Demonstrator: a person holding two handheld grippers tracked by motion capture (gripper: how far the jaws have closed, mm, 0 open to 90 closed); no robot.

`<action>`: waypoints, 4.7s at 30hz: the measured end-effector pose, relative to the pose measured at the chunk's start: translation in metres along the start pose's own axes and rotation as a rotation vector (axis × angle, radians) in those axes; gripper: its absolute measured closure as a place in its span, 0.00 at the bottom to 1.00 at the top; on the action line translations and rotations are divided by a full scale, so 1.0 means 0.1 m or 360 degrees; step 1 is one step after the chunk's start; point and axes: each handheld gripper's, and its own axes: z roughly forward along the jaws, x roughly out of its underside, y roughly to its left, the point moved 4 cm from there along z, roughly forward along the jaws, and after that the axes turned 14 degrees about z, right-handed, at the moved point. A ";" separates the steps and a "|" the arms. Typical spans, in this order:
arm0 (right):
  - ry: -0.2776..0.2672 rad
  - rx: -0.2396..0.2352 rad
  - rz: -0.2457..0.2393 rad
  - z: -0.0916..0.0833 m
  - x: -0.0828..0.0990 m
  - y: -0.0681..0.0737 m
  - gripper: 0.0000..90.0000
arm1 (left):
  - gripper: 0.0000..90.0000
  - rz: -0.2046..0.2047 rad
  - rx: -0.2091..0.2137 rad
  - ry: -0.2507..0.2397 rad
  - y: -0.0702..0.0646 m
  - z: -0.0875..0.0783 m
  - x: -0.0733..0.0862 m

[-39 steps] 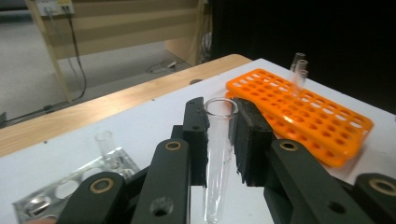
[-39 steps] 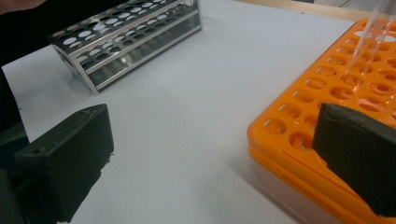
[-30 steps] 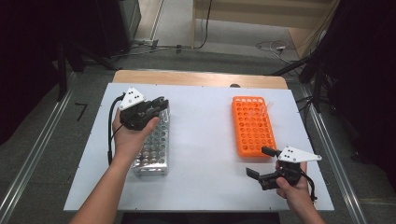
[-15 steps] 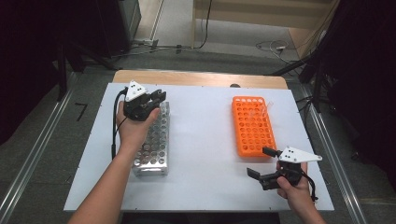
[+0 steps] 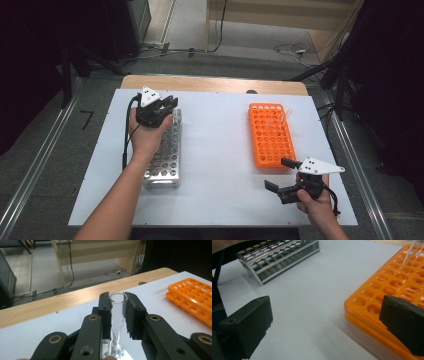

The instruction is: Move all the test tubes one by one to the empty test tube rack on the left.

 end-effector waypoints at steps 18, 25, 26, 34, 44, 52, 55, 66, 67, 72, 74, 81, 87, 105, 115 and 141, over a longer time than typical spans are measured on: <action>-0.0002 -0.0003 0.0003 0.01 0.01 0.00 0.00 | 0.85 0.0025 0.0050 0.0165 -0.05 0.08 0.15; 0.0002 -0.0001 -0.0001 0.01 0.01 -0.01 0.00 | 0.85 0.0032 0.0063 0.0229 -0.06 0.10 0.19; 0.0004 -0.0001 0.0003 0.01 0.01 -0.01 0.00 | 0.85 0.0026 0.0068 0.0243 -0.06 0.10 0.19; 0.0012 0.0005 0.0002 0.02 0.02 -0.01 0.00 | 0.78 -0.0024 0.0128 0.0272 -0.04 0.08 0.21; -0.0002 0.0003 0.0017 0.02 0.01 -0.03 0.00 | 0.38 -0.0086 0.0196 0.0151 -0.08 -0.11 0.13; -0.0002 -0.0010 0.0036 0.03 -0.02 -0.04 0.00 | 0.16 -0.0168 0.0291 0.0036 -0.16 -0.35 0.10; 0.0001 -0.0013 0.0030 0.04 -0.03 -0.04 0.00 | 0.11 -0.0168 0.0323 0.0021 -0.21 -0.43 0.11; -0.0003 0.0019 0.0037 0.07 -0.08 -0.05 0.00 | 0.00 -0.0142 0.0395 -0.0073 -0.41 -0.77 0.13; 0.0000 0.0023 0.0040 0.07 -0.09 -0.06 0.00 | 0.00 -0.0131 0.0398 -0.0077 -0.43 -0.80 0.13; -0.0018 0.0042 0.0053 0.09 -0.15 -0.09 0.00 | 0.00 -0.0085 0.0412 -0.0106 -0.55 -0.95 0.12; -0.0019 0.0046 0.0052 0.10 -0.18 -0.11 0.00 | 0.00 -0.0067 0.0416 -0.0120 -0.60 -1.01 0.12; -0.0016 0.0074 0.0036 0.16 -0.28 -0.15 0.00 | 0.00 -0.0049 0.0426 -0.0161 -0.73 -1.20 0.18; -0.0044 0.0123 0.0061 0.23 -0.38 -0.25 0.03 | 0.00 -0.0061 0.0460 -0.0164 -0.81 -1.29 0.26; -0.0035 0.0243 0.0145 0.52 -0.64 -0.54 0.20 | 0.00 -0.0072 0.0469 -0.0129 -0.87 -1.44 0.49; -0.0015 0.0356 0.0233 0.67 -0.72 -0.68 0.41 | 0.00 -0.0079 0.0475 -0.0127 -0.87 -1.43 0.50; 0.0117 0.0632 0.0325 0.94 -0.76 -0.86 0.81 | 0.00 -0.0097 0.0477 -0.0126 -0.87 -1.43 0.51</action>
